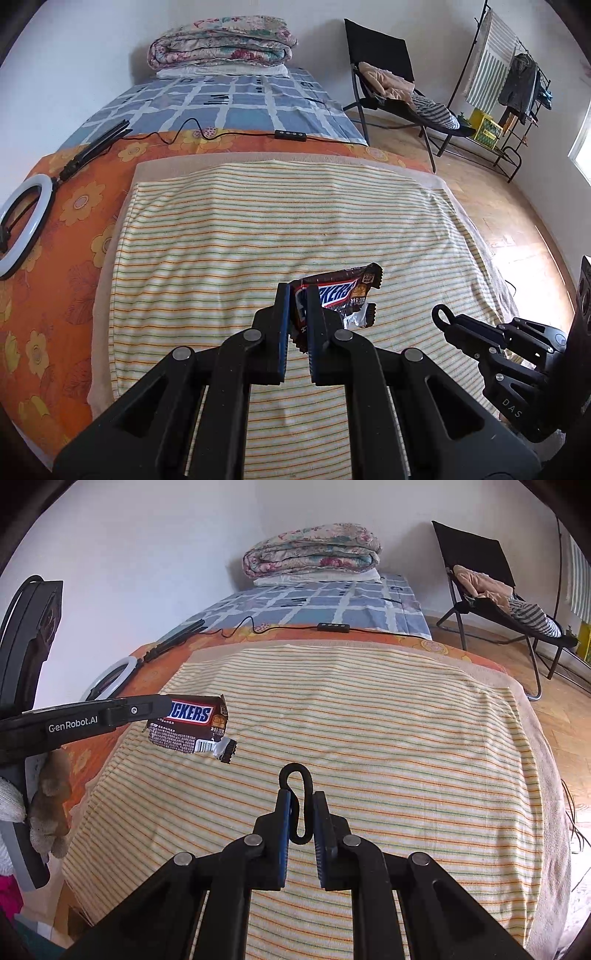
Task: Collect trash
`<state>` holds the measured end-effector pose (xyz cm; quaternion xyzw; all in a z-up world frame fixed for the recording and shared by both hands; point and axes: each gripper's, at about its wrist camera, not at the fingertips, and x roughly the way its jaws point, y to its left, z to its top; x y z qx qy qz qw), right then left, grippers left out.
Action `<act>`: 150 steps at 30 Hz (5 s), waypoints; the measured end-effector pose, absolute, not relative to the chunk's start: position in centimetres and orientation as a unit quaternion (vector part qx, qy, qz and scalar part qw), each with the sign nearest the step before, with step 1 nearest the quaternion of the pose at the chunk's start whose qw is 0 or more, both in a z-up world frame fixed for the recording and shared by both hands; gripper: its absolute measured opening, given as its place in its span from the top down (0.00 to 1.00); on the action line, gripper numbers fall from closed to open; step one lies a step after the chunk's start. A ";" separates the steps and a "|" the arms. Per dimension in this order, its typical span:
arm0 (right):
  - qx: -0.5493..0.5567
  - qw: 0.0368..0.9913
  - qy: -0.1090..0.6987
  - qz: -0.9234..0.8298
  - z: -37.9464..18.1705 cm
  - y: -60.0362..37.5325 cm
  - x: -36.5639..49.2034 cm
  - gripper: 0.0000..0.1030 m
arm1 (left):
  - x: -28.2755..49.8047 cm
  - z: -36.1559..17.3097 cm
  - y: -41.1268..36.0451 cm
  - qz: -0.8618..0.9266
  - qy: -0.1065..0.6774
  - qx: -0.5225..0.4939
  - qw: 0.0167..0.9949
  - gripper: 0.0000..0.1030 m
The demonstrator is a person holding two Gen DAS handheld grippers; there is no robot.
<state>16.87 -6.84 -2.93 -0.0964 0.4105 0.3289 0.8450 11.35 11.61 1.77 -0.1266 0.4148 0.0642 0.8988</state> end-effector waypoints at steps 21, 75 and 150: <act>-0.134 0.837 0.381 0.368 1.2 -11.5 3.3 0.90 | -4.3 3.4 5.8 0.058 0.410 -0.106 0.904 0.94; -0.131 0.777 0.502 0.357 -10.4 -17.6 -6.0 0.84 | -12.6 -9.7 -2.5 0.034 0.531 -0.058 0.845 0.94; -0.110 0.868 0.372 0.310 2.6 -17.3 0.7 0.00 | -6.3 4.2 0.0 0.063 0.386 -0.057 0.919 0.11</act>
